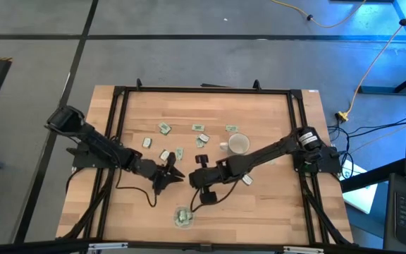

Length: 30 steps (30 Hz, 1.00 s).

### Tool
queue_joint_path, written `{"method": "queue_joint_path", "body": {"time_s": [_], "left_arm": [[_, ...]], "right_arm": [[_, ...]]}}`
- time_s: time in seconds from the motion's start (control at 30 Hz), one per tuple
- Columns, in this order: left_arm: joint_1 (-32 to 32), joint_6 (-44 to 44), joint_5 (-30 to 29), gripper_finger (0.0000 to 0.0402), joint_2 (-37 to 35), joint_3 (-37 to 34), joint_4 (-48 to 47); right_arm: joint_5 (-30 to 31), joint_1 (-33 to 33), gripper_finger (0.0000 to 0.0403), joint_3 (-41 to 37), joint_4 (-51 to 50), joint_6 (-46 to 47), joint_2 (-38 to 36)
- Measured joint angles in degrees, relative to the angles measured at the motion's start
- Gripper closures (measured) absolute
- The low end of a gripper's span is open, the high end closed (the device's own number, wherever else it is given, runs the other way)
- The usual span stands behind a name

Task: Pick and place Stevia / Truvia into bins
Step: Put the light green stevia packet into the transparent bin

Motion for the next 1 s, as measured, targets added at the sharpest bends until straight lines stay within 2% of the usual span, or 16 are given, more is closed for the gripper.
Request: {"method": "queue_joint_path", "body": {"time_s": [0.1,0.3,0.5,0.87,1.0], "left_arm": [[-1.54,0.16,-3.53,0.0326,0.95,0.66,-0.05],[-4.35,4.77,-16.14,0.0326,1.67,0.92,0.24],[-5.56,5.4,-17.18,0.0326,1.67,0.92,0.43],[-6.13,5.13,-15.94,0.0327,1.64,0.92,5.45],[-6.13,5.07,-15.38,0.0336,1.64,0.92,6.07]], "right_arm": [[-0.1,0.04,0.04,-0.35,1.79,1.52,-1.09],[-0.04,0.14,0.04,0.0,4.09,4.15,-1.07],[-0.25,0.14,0.04,0.06,9.43,3.94,-1.09],[-0.36,0.14,0.04,0.04,10.4,3.61,-1.07],[-0.42,0.14,0.04,0.04,11.23,0.7,-1.07]]}}
